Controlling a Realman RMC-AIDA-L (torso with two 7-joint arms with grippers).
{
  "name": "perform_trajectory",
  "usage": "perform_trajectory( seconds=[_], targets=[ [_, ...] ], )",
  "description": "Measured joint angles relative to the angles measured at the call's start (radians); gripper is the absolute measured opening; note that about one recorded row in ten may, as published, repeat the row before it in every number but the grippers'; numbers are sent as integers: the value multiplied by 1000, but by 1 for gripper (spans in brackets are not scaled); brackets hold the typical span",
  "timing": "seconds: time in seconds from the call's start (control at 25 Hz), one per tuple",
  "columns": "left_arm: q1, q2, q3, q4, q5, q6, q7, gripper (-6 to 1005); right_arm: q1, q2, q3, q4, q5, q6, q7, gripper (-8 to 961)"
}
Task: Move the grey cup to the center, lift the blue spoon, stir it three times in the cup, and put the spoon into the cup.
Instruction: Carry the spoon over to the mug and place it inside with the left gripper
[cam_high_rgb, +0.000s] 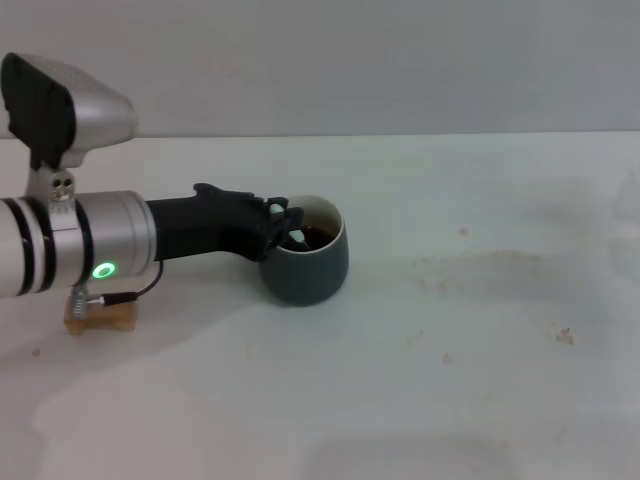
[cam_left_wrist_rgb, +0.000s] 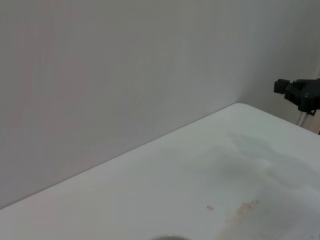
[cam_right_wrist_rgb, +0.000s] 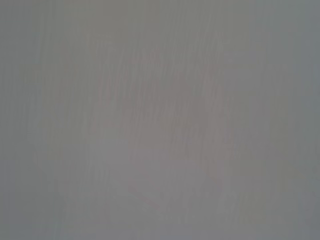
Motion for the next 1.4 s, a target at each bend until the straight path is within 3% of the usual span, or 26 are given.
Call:
perform_trajectory(
  seconds=[0.56, 1.16, 1.4],
  targets=[
    [-85, 2, 26, 156, -86, 112, 89, 182, -5, -2, 0, 11, -2, 1, 0, 67],
    [-50, 5, -33, 170, -110, 65, 108, 181, -4, -4, 3, 10, -2, 3, 0, 67],
    [-30, 5, -37, 160, -153, 63, 120, 344, -5, -7, 4, 9, -2, 3, 0, 66]
  ],
)
